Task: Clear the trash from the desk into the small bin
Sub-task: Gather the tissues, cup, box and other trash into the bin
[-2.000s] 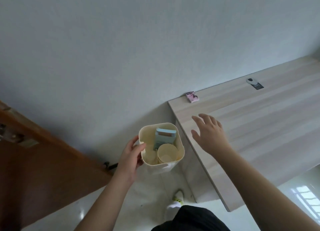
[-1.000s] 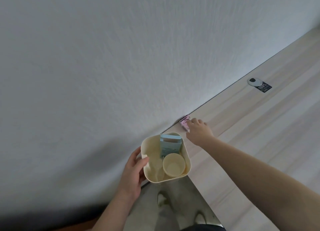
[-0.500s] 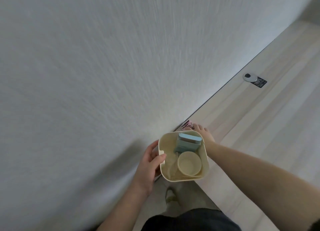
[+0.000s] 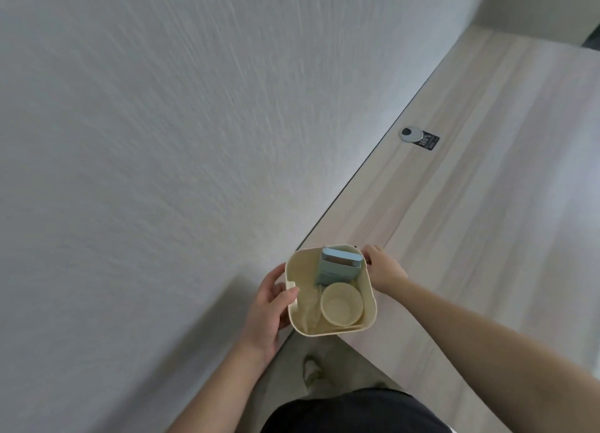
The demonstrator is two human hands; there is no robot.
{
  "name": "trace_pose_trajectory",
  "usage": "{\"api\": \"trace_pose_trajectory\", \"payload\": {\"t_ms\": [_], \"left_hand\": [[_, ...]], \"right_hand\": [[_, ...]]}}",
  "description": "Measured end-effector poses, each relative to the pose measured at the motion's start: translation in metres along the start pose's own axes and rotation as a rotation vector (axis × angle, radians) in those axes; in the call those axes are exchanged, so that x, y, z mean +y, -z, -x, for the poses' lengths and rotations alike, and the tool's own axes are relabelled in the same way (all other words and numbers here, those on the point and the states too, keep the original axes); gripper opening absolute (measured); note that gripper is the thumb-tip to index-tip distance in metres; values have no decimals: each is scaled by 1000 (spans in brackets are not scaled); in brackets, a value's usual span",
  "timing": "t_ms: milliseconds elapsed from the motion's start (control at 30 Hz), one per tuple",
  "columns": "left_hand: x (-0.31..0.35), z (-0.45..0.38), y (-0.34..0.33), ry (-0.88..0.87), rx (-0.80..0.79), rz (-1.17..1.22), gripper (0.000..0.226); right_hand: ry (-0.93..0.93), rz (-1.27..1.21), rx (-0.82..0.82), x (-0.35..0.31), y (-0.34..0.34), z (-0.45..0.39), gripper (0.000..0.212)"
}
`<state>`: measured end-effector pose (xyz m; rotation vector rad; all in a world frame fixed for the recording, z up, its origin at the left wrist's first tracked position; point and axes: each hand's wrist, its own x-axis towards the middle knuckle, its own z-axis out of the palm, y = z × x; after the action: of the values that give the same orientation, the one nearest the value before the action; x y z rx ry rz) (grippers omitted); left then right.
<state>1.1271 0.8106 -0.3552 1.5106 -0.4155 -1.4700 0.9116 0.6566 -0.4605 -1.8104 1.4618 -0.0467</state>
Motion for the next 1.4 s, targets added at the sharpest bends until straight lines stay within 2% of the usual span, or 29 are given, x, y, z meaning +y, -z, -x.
{"api": "trace_pose_trajectory", "payload": {"t_ms": [33, 233, 333, 400, 467, 533, 667, 833, 967, 1233, 1300, 1400], "left_hand": [[0, -2, -4, 2, -5, -11, 46], [0, -13, -29, 1, -56, -65, 60], [-1, -16, -40, -6, -78, -68, 56], [-3, -17, -46, -14, -87, -71, 49], [-6, -17, -51, -19, -92, -82, 47], [-7, -13, -57, -22, -87, -103, 53], [-11, -3, -64, -59, -95, -160, 60], [-18, 12, -69, -105, -106, -217, 56], [-22, 26, -73, -156, -135, -199, 53], [-36, 46, -73, -161, -133, -188, 57], [-38, 50, -71, -138, -123, -157, 59], [-41, 54, -73, -117, -113, -112, 61]], "right_hand": [[-45, -98, 51, 8, 5, 5, 15], [-223, -580, 325, 37, 51, 50, 21], [-226, -809, 474, 39, 81, 80, 23], [-170, -875, 571, 35, 102, 102, 29], [-98, -850, 629, 25, 123, 127, 32], [-28, -761, 630, 11, 141, 151, 29], [154, -629, 464, -24, 158, 192, 23], [215, -302, 337, -58, 117, 212, 20], [259, -76, 304, -66, 78, 208, 20], [241, -45, 212, -75, 57, 203, 32], [257, -52, 209, -73, 64, 205, 30], [379, -130, 259, -61, 85, 224, 20]]}}
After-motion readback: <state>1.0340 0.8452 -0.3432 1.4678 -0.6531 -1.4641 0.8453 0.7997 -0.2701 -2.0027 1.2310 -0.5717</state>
